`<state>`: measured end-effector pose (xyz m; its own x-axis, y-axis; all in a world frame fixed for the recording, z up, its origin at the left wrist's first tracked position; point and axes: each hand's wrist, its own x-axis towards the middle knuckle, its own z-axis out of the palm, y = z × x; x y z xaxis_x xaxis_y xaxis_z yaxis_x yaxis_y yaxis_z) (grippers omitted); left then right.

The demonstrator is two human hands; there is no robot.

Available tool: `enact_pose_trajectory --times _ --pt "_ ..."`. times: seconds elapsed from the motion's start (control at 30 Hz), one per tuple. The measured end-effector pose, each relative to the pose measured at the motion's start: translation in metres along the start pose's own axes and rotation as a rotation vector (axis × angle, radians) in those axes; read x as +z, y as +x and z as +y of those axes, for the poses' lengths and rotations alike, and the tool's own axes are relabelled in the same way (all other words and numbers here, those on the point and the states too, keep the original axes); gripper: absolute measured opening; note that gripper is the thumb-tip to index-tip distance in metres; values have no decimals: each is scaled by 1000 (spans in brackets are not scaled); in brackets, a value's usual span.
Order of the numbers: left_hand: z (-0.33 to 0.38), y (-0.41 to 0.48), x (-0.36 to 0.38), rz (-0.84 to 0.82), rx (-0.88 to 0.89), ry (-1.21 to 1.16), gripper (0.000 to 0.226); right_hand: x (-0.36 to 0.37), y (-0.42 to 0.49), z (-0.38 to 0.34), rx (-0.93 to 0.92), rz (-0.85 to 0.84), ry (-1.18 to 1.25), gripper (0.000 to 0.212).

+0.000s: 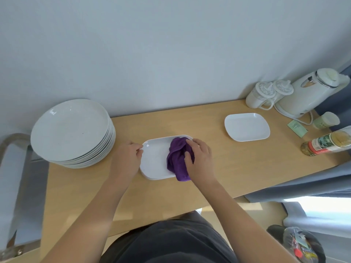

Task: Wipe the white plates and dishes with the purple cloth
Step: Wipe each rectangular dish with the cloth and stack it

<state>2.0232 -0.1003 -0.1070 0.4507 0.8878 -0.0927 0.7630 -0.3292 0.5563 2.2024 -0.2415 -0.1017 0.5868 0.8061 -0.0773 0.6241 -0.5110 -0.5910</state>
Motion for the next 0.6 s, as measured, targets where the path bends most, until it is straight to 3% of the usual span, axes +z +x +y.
enact_pose_trajectory --times 0.1,0.23,0.27,0.37,0.6 --pt "0 -3 3 42 -39 -83 21 10 -15 6 -82 -115 -98 62" --pt "-2 -3 -1 32 -134 -201 9 26 -19 5 -162 -94 -256 59" --pt "-2 -2 -1 19 -146 -192 23 32 -16 2 -154 -97 -321 57" --pt "-6 2 -2 -25 -128 -180 31 51 -5 -16 -119 -139 -432 56" --pt "4 -2 -6 33 -131 -232 23 65 -16 -45 -321 -153 -253 59"
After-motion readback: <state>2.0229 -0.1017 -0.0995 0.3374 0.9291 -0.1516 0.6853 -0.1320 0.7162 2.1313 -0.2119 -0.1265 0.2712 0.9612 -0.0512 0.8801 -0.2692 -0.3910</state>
